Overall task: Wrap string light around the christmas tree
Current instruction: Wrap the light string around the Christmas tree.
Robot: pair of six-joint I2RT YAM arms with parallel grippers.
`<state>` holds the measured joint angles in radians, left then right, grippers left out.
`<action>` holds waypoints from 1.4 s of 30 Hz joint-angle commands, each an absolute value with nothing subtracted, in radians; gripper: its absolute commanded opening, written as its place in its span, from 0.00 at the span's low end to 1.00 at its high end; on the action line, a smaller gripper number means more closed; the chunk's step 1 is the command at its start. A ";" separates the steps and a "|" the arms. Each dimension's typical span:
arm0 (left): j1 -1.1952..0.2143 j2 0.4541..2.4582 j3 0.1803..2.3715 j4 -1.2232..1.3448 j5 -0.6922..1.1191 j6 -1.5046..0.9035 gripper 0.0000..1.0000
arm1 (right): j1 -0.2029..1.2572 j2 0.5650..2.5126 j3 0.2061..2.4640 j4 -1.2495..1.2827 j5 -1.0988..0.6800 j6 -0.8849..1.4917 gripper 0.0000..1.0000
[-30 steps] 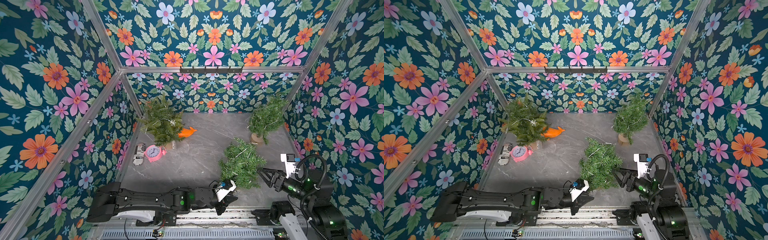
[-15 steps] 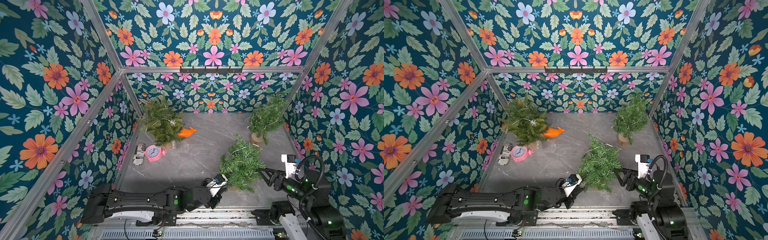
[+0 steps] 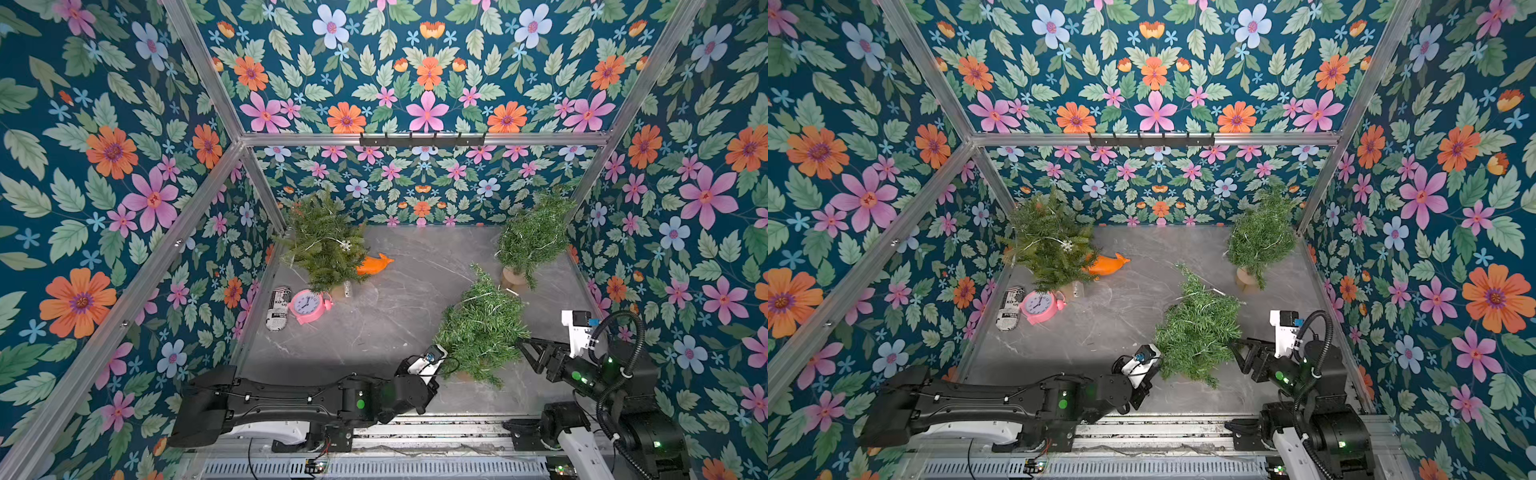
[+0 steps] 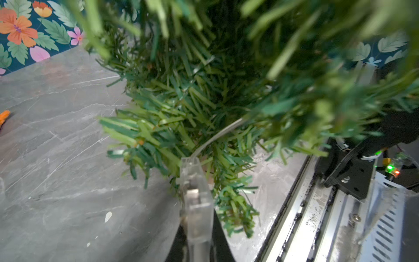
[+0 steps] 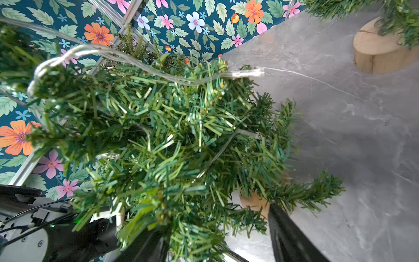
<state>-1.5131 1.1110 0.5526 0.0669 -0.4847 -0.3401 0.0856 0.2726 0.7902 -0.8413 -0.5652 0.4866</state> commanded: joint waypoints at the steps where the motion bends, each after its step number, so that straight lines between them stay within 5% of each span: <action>1: -1.493 1.125 0.537 0.126 -0.504 -0.370 0.00 | 0.085 0.270 0.785 -0.834 -0.551 0.478 0.67; 26: -1.263 1.252 0.415 0.480 -0.329 -0.512 0.00 | 0.085 0.258 0.755 -0.823 -0.543 0.491 0.67; 42: -1.250 1.367 0.442 0.675 -0.224 -0.505 0.00 | 0.087 0.237 0.724 -0.811 -0.534 0.515 0.67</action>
